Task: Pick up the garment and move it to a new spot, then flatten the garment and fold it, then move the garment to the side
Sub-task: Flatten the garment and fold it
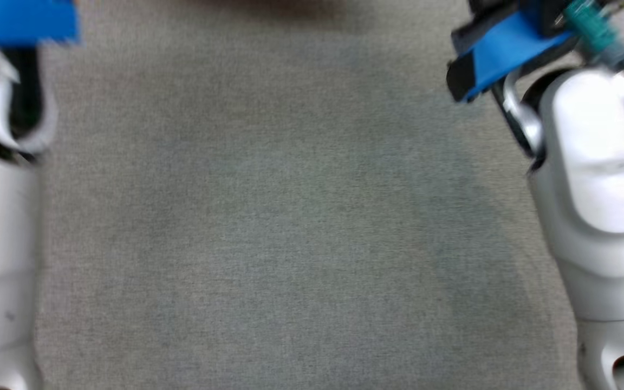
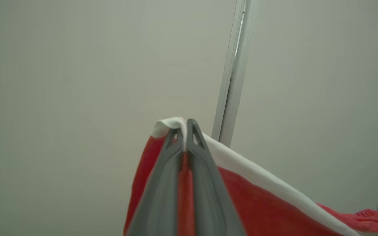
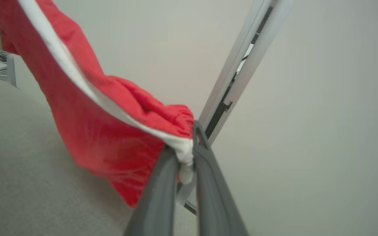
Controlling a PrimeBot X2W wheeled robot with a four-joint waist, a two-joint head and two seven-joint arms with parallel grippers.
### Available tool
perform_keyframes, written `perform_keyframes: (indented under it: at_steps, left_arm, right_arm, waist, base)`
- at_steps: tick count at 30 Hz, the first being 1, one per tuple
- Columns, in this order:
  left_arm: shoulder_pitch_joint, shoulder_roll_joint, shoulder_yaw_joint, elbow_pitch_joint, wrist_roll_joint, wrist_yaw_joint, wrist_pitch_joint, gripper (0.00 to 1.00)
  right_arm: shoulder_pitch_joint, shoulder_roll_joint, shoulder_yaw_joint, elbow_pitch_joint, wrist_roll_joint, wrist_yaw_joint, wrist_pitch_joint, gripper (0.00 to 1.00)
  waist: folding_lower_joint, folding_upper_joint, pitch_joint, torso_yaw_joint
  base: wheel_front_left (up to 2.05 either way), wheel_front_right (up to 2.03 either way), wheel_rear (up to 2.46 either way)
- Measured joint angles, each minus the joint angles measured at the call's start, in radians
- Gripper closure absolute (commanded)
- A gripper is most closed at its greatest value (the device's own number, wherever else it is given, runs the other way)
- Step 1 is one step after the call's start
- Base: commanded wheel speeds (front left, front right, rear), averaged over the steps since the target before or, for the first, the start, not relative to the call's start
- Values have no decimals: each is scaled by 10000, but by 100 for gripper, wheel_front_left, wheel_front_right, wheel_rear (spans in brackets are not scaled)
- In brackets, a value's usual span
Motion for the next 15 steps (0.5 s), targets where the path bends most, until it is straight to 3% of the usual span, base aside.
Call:
perform_keyframes:
  at_steps: [8,15]
  left_arm:
    - [2853,-612,-307,391,-372,-144,-608,100]
    - [4792,-1304,334,-777,-190,-171,-642,100]
  right_arm:
    - [1378,449,-535,2140,-167,0,-1605,100]
    - [2788,579,-1074,2213,21,0,-2251,100]
  waist:
    - [-1,0,144,214]
    - [-3,0,-468,389]
  base:
    - [0,0,0]
    - [0,0,0]
